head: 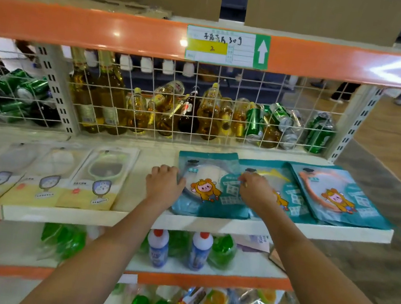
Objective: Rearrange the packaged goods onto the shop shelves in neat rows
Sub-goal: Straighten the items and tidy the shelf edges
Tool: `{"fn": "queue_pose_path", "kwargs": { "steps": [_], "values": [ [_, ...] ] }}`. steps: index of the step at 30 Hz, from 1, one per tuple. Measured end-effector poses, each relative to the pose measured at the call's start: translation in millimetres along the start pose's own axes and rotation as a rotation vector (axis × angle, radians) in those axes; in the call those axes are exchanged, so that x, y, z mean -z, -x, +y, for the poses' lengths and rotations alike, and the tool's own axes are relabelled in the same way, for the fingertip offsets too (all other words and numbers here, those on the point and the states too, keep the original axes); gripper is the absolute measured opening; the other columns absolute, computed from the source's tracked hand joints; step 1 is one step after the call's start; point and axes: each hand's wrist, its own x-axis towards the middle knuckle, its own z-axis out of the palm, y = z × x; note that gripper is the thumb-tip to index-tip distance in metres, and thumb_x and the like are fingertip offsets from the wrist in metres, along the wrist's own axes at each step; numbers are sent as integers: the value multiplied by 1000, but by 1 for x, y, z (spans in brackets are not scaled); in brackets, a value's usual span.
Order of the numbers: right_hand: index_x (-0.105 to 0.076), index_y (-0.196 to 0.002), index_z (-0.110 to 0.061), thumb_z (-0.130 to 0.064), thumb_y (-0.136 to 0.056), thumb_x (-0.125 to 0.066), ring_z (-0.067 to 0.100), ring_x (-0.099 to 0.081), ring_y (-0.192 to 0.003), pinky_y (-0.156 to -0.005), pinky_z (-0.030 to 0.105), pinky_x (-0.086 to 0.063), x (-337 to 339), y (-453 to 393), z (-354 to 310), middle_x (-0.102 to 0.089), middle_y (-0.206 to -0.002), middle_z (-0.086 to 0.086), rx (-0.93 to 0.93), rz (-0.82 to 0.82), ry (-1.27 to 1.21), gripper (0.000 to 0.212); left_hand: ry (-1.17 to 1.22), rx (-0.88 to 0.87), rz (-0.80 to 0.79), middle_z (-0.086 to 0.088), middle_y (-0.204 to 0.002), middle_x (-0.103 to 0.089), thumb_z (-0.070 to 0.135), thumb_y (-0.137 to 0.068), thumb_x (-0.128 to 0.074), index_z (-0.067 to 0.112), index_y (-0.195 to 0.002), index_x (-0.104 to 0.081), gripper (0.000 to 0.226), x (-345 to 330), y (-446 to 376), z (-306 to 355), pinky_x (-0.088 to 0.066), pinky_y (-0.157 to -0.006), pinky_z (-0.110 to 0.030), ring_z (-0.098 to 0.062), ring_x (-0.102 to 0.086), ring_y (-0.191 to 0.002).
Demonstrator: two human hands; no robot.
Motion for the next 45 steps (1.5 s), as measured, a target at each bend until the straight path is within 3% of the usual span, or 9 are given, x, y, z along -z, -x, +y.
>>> {"fn": "queue_pose_path", "kwargs": {
  "steps": [3,7,15,23,30,35,45],
  "values": [
    [-52,-129,-13,-18,-96,-41,30,-48,-118,-99,40,-42,-1,7,-21,-53,-130,13,141,7,70,35,-38,-9,-8,-7,-134,-49,41,-98,-38,19,-130,-51,41,9,16,-5,-36,-98,-40,-28,-40,-123],
    [-49,-129,-11,-20,-99,-37,31,-43,-123,-98,41,-40,-14,18,-61,-49,-132,14,295,-35,177,35,-35,54,-31,-6,-134,-48,39,-98,-40,22,-128,-52,37,28,46,-25,-34,-100,-41,-27,-39,-125],
    [-47,-131,-13,-23,-98,-36,31,-44,-121,-95,38,-40,-45,56,-182,-49,-132,12,603,-87,137,36,-60,350,-40,-10,-134,-44,37,-99,-39,15,-130,-47,39,65,108,-100,-41,-96,-45,-31,-38,-125],
    [-47,-131,-16,-25,-98,-39,30,-42,-122,-95,39,-38,-89,108,-311,-49,-133,10,882,-152,102,36,-38,584,60,-12,-134,-47,36,-98,-42,14,-133,-47,42,101,177,-216,-41,-94,-42,-29,-40,-126],
    [-48,-131,-14,-29,-99,-37,32,-46,-118,-91,39,-42,-123,146,-429,-50,-131,12,1040,-214,96,37,-81,737,94,-12,-132,-52,37,-98,-41,15,-132,-48,41,142,221,-323,-40,-99,-39,-31,-44,-124],
    [-50,-128,-14,-25,-98,-37,31,-44,-119,-95,39,-39,-140,171,-505,-49,-131,11,1101,-208,35,35,-131,813,122,-13,-129,-54,39,-98,-39,15,-131,-50,42,176,251,-397,-41,-94,-39,-31,-45,-122],
    [-55,-124,-14,-28,-98,-37,30,-40,-126,-98,39,-39,-210,186,-638,-51,-131,10,1218,-264,54,34,-86,942,112,-10,-128,-56,39,-99,-36,17,-127,-52,39,182,270,-516,-42,-95,-40,-30,-48,-121]
  ]
}}
